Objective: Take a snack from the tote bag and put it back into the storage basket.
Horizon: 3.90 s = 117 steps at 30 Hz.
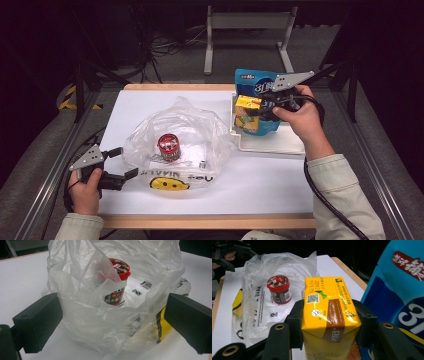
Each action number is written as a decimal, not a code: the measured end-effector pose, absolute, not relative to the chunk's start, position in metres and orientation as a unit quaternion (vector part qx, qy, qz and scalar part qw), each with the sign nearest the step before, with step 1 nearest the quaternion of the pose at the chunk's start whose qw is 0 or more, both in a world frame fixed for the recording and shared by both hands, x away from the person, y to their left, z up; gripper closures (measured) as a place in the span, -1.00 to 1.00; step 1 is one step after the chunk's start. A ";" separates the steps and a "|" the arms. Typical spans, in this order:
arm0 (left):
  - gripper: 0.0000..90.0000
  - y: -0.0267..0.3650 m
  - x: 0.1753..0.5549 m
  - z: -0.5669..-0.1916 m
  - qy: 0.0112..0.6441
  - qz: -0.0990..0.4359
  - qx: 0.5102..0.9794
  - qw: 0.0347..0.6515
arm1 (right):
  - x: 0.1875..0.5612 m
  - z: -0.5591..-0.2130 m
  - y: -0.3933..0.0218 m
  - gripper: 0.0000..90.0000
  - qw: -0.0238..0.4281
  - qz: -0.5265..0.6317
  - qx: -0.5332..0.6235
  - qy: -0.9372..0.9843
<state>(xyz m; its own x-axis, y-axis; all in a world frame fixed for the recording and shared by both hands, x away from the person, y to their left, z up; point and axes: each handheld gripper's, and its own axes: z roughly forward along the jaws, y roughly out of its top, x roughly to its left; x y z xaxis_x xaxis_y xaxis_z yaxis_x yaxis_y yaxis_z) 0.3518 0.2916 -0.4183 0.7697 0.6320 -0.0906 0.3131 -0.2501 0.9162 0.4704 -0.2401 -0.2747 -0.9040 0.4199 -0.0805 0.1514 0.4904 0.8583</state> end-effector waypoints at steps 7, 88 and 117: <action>-0.94 0.292 0.352 -0.418 0.304 0.150 0.776 0.532 | 0.475 -0.278 -0.246 0.14 0.147 0.472 0.175 0.852; -0.94 0.295 0.349 -0.419 0.310 0.150 0.774 0.531 | 0.501 -0.371 -0.240 0.14 0.128 0.439 0.193 0.868; -0.94 0.293 0.350 -0.419 0.308 0.150 0.775 0.531 | 0.504 -0.376 -0.250 0.14 0.106 0.436 0.169 0.878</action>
<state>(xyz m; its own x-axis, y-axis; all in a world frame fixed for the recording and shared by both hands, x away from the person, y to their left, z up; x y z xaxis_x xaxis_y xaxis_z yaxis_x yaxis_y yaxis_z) 0.3500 0.2932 -0.4189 0.7658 0.6361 -0.0948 0.3184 -0.2469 0.9152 0.5040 -0.2500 -0.3758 -0.9209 0.3880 -0.0385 0.2036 0.5628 0.8011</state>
